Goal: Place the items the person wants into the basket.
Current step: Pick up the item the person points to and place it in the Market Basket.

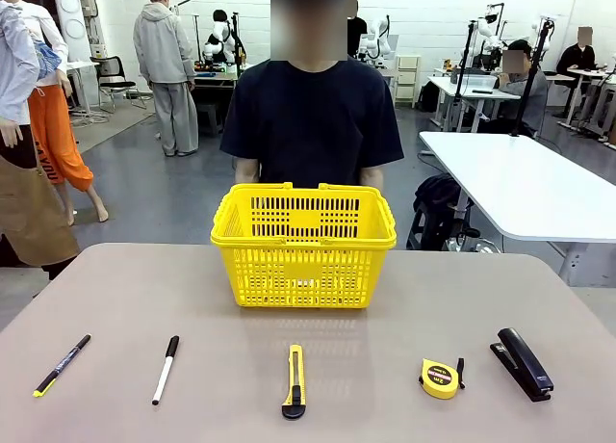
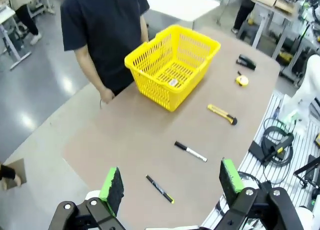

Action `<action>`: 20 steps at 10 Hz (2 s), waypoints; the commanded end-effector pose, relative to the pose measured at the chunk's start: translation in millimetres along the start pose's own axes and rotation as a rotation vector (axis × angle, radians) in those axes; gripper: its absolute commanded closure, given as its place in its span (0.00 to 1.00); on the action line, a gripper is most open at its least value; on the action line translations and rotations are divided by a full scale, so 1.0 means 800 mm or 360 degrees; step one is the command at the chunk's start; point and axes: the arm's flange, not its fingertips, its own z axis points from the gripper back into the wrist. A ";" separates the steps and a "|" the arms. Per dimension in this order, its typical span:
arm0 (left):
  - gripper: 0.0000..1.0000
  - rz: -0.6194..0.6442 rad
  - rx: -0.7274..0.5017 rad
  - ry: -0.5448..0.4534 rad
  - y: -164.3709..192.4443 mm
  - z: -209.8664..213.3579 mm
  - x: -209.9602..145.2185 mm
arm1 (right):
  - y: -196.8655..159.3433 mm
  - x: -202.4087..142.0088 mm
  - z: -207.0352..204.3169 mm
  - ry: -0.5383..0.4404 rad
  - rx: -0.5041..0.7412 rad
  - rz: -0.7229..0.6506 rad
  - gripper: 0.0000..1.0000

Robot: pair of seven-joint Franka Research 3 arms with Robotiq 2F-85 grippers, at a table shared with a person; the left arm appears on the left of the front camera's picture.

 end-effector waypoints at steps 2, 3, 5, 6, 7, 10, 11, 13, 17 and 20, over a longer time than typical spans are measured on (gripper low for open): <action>0.00 0.0014 -0.0121 -0.0276 0.044 -0.001 -0.032 | 0.005 -0.036 0.012 -0.0247 -0.0052 0.0030 0.00; 0.00 0.0064 -0.0092 -0.0359 0.057 -0.002 -0.046 | 0.007 -0.040 0.020 -0.0264 -0.0077 0.0015 0.00; 0.00 0.0164 -0.0028 -0.0465 0.068 -0.004 -0.060 | 0.015 -0.041 0.030 -0.0263 -0.0164 -0.0052 0.00; 0.00 0.0207 -0.0010 -0.0506 0.073 0.002 -0.071 | 0.021 -0.041 0.035 -0.0257 -0.0200 -0.0059 0.00; 0.00 0.0217 0.0002 -0.0500 0.073 0.001 -0.071 | 0.025 -0.040 0.037 -0.0252 -0.0210 -0.0045 0.00; 0.00 0.0237 0.0023 -0.0429 0.070 -0.001 -0.068 | 0.033 -0.036 0.041 -0.0192 -0.0206 -0.0059 0.00; 0.00 0.0195 0.0005 -0.0345 0.064 -0.004 -0.066 | 0.034 -0.033 0.038 -0.0104 -0.0173 -0.0056 0.00; 0.00 0.0158 -0.0010 -0.0267 0.059 -0.009 -0.058 | 0.033 -0.028 0.033 -0.0052 -0.0146 -0.0080 0.00; 0.00 0.0197 0.0000 -0.0142 0.057 -0.007 -0.058 | 0.033 -0.023 0.027 0.0024 -0.0143 -0.0105 0.00; 0.00 0.0185 0.0020 0.0024 0.053 -0.010 -0.046 | 0.035 -0.019 0.020 0.0163 -0.0145 -0.0150 0.00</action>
